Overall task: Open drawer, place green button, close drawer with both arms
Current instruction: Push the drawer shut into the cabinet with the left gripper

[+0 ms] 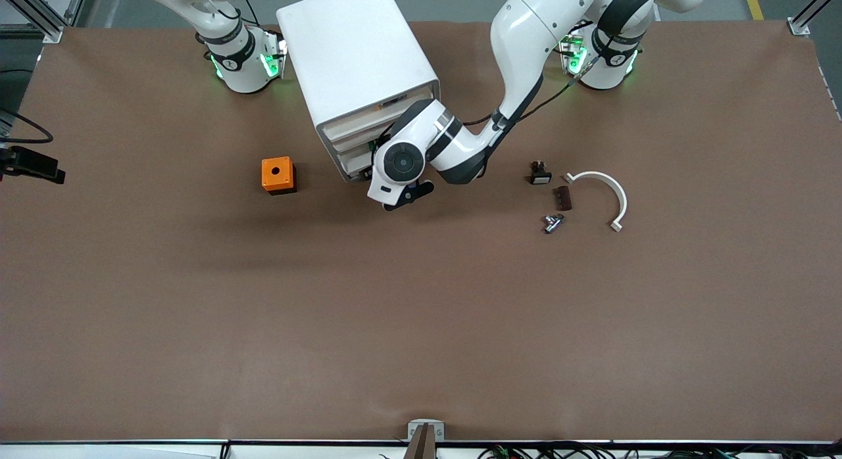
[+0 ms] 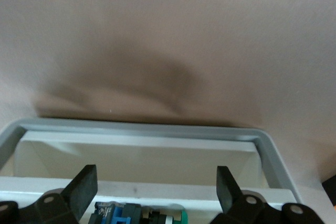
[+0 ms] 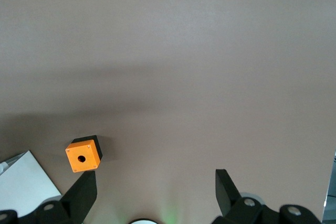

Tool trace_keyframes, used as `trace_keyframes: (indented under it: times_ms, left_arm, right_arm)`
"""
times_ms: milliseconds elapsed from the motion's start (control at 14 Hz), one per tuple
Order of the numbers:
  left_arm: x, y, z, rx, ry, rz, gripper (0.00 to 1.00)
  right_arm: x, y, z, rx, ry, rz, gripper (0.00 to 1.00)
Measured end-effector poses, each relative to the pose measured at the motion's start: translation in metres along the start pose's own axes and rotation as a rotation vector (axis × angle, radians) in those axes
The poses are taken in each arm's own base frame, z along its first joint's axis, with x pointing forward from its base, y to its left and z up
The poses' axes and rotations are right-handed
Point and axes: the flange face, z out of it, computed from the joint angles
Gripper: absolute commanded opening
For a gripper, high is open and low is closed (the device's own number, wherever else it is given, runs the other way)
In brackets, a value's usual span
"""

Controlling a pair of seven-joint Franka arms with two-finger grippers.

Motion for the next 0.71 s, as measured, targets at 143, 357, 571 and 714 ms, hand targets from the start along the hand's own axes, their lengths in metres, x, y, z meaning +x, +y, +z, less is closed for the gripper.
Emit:
trace_keyframes:
  times_ms: [143, 357, 571, 714]
  left_arm:
    - [-0.001, -0.001, 0.005, 0.004, -0.017, -0.008, 1.00]
    - [-0.002, -0.002, 0.008, -0.001, -0.041, -0.020, 1.00]
    - [-0.001, -0.004, 0.012, 0.000, -0.067, -0.038, 1.00]
    - [0.001, -0.005, 0.010, -0.002, -0.070, -0.043, 1.00]
  right_arm:
    - [-0.003, 0.000, 0.001, 0.003, -0.023, 0.000, 1.00]
    - [-0.009, 0.010, 0.005, 0.050, -0.062, 0.017, 1.00]
    - [-0.017, 0.035, 0.000, 0.109, -0.044, 0.038, 1.00]
    - [-0.026, 0.029, -0.010, 0.115, -0.029, 0.020, 1.00]
